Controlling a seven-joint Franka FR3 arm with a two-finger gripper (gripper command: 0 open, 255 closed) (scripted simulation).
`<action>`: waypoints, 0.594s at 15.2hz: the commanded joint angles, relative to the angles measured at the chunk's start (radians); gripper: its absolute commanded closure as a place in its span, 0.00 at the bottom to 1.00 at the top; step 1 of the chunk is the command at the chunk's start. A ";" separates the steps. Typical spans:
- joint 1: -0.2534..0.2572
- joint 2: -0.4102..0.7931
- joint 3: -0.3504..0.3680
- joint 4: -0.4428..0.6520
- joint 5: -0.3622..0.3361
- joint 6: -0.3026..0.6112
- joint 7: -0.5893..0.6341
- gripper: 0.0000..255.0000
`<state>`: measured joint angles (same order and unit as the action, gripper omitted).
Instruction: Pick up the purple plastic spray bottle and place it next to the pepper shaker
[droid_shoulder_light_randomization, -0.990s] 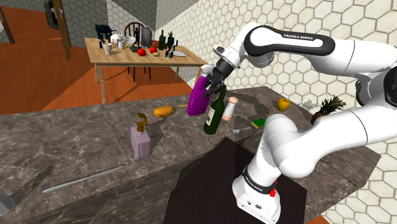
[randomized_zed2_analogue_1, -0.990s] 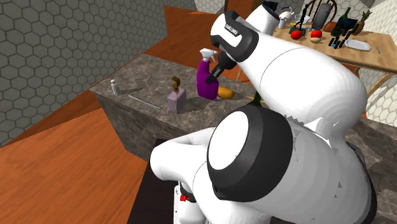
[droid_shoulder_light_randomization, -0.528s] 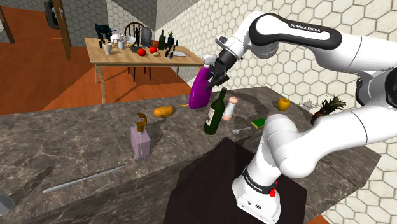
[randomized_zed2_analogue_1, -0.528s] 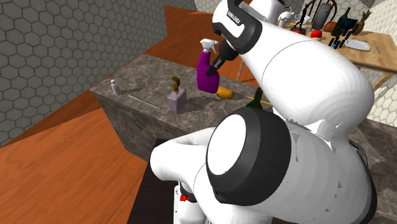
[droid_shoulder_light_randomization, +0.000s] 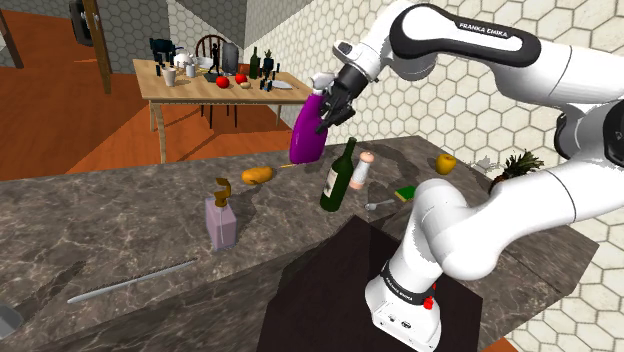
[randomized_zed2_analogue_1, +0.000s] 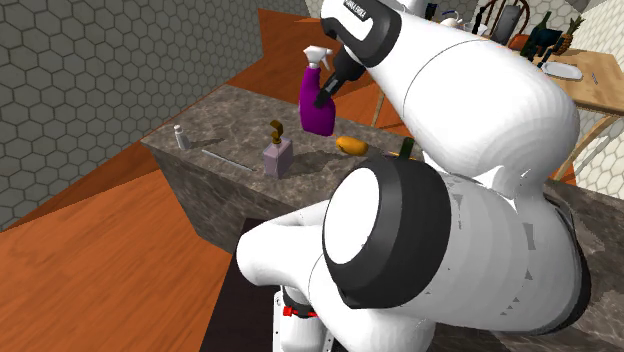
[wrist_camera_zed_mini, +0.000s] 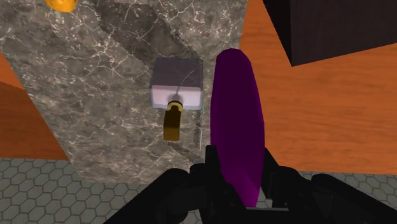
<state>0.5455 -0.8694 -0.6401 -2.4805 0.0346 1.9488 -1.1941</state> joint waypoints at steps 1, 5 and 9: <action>0.030 0.031 0.023 0.005 0.023 0.036 0.027 1.00; 0.102 0.115 0.064 0.023 0.075 0.121 0.079 1.00; 0.176 0.215 0.094 0.062 0.127 0.197 0.122 1.00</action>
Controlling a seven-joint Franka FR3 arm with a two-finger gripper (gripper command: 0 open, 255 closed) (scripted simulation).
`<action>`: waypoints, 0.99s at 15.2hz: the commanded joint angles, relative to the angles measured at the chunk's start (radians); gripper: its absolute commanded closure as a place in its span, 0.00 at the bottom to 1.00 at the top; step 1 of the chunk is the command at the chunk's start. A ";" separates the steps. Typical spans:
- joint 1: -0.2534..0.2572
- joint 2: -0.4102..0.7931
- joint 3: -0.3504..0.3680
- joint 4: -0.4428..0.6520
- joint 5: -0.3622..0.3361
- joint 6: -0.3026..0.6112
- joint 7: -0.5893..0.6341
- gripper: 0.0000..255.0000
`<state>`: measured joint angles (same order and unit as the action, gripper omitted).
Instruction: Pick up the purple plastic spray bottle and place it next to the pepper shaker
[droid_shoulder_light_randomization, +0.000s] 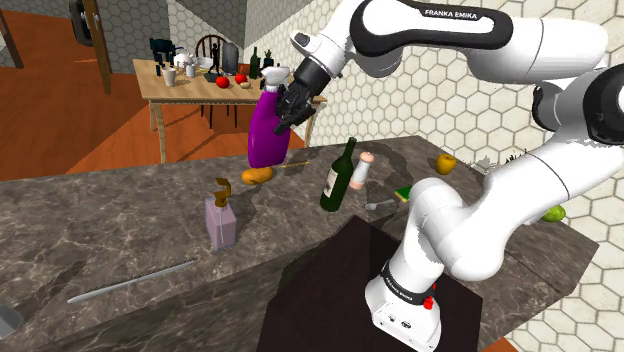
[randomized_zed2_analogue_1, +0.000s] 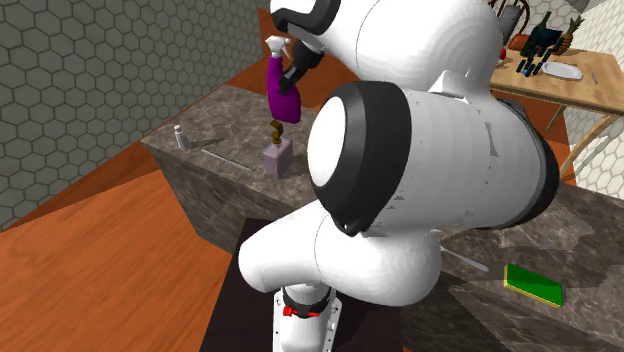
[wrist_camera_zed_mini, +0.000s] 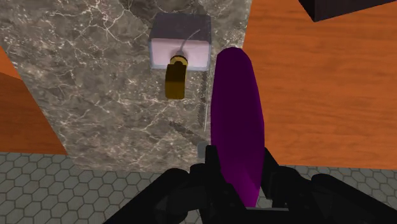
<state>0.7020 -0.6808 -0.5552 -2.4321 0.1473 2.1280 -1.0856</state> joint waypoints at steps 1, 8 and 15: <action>0.038 0.053 0.016 0.027 0.028 0.035 0.023 1.00; 0.161 0.259 0.042 0.156 0.126 0.127 0.073 1.00; 0.256 0.491 0.050 0.346 0.237 0.161 0.100 1.00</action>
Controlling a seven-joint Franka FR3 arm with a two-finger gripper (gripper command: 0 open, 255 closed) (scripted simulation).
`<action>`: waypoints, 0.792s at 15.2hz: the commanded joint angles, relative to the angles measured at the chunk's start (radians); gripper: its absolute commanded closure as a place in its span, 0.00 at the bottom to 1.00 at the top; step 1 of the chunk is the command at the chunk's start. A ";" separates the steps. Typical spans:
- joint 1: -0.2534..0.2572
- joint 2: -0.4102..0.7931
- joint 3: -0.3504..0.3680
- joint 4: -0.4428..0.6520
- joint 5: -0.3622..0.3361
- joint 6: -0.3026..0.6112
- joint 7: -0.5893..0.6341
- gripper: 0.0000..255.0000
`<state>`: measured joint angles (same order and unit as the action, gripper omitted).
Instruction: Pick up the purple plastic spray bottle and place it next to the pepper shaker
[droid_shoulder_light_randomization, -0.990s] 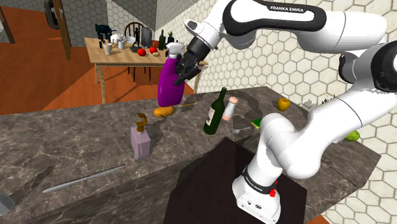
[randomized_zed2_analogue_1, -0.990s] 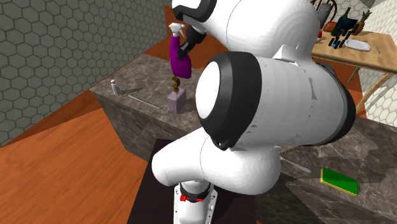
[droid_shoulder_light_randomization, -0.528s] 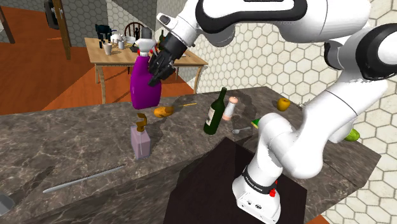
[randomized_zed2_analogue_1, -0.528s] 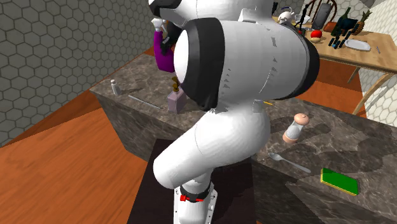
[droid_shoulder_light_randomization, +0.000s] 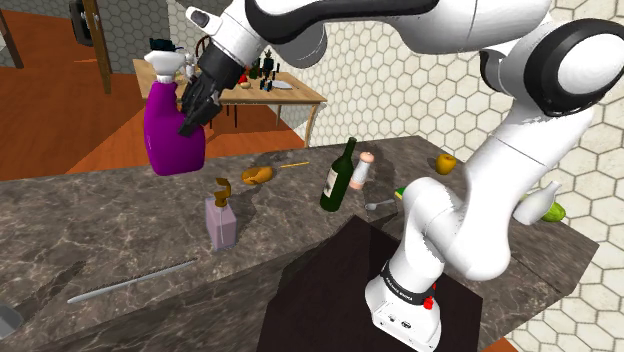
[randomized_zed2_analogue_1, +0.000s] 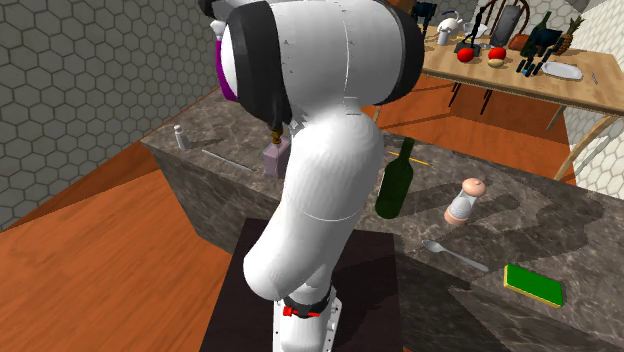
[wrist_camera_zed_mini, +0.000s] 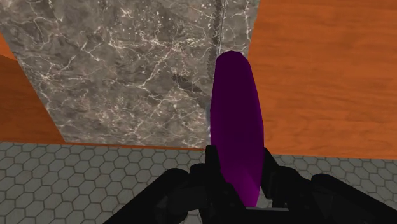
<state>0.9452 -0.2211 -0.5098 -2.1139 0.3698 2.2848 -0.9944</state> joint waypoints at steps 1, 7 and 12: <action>0.022 0.067 0.006 0.060 0.032 0.005 0.012 1.00; 0.054 0.284 0.017 0.282 0.129 -0.021 0.033 1.00; 0.045 0.476 0.040 0.512 0.194 -0.072 0.070 1.00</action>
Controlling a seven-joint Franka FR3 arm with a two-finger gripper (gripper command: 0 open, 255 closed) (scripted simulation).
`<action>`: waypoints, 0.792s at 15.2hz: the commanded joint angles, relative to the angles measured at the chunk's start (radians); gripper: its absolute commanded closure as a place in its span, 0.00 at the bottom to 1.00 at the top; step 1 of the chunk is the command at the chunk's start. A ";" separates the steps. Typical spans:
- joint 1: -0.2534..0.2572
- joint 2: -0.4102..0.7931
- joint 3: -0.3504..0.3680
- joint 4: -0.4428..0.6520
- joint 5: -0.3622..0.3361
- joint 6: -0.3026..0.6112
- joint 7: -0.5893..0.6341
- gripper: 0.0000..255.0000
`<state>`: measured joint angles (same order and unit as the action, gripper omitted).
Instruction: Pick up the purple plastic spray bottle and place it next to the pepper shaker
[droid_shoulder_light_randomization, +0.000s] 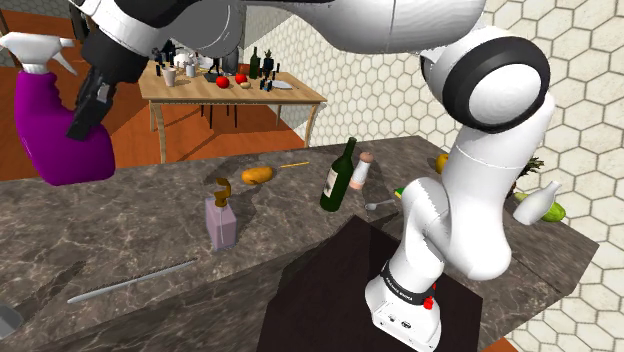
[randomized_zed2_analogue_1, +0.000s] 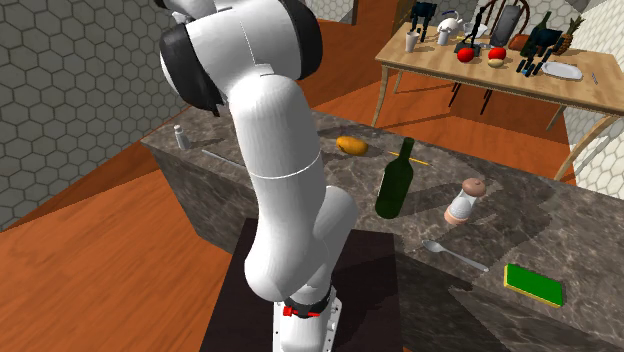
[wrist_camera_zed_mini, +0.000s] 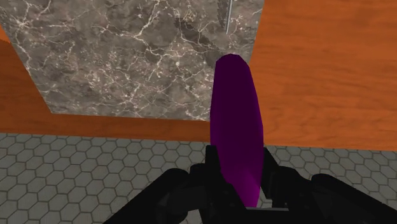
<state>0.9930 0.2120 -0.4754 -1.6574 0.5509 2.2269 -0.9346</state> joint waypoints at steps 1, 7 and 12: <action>-0.008 0.083 0.010 0.108 0.024 -0.027 0.021 1.00; -0.017 0.149 0.026 0.146 0.054 -0.004 0.015 1.00; -0.017 0.159 0.036 0.096 0.078 0.049 -0.018 1.00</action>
<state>0.9776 0.3686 -0.4418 -1.5500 0.6226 2.2643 -0.9430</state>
